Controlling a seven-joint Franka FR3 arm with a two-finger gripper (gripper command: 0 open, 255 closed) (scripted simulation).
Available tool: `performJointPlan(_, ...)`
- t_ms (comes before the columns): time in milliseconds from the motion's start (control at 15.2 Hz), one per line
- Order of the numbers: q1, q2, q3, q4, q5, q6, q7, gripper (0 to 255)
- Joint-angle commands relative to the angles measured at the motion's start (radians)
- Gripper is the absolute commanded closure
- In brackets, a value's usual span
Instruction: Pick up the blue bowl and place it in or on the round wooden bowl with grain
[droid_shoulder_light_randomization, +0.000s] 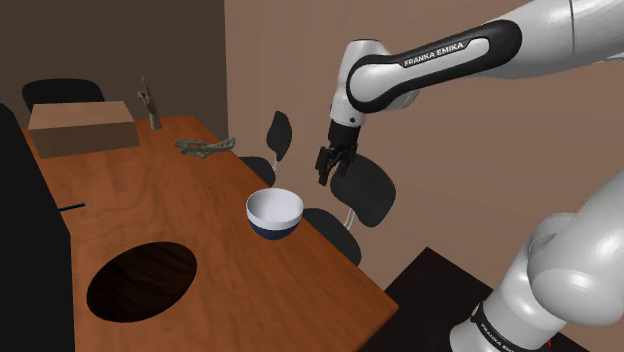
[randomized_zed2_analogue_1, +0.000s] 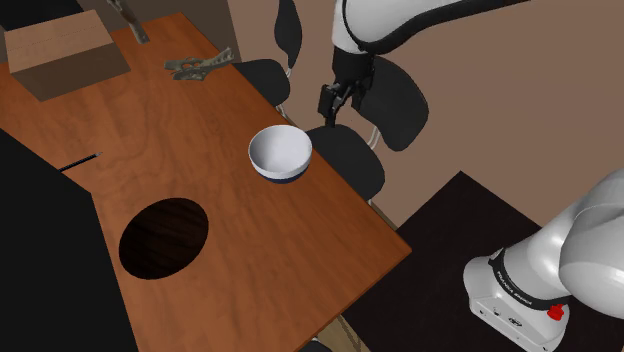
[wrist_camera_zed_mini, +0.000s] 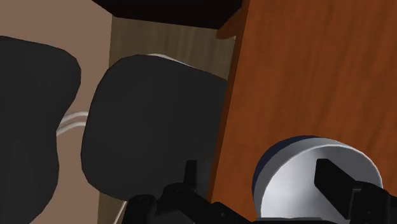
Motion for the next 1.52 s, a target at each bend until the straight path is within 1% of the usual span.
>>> performJointPlan(0, 0.007, 0.082, 0.012, 0.047, 0.001, 0.036, 0.016, 0)
performJointPlan(462, 0.031, 0.353, 0.032, 0.235, -0.012, 0.117, 0.059, 0)
performJointPlan(528, 0.032, 0.359, 0.032, 0.240, -0.013, 0.118, 0.060, 0)
performJointPlan(990, 0.038, 0.414, 0.035, 0.203, -0.014, 0.209, 0.062, 0)
performJointPlan(1452, 0.038, 0.414, 0.035, 0.203, -0.014, 0.209, 0.062, 0)
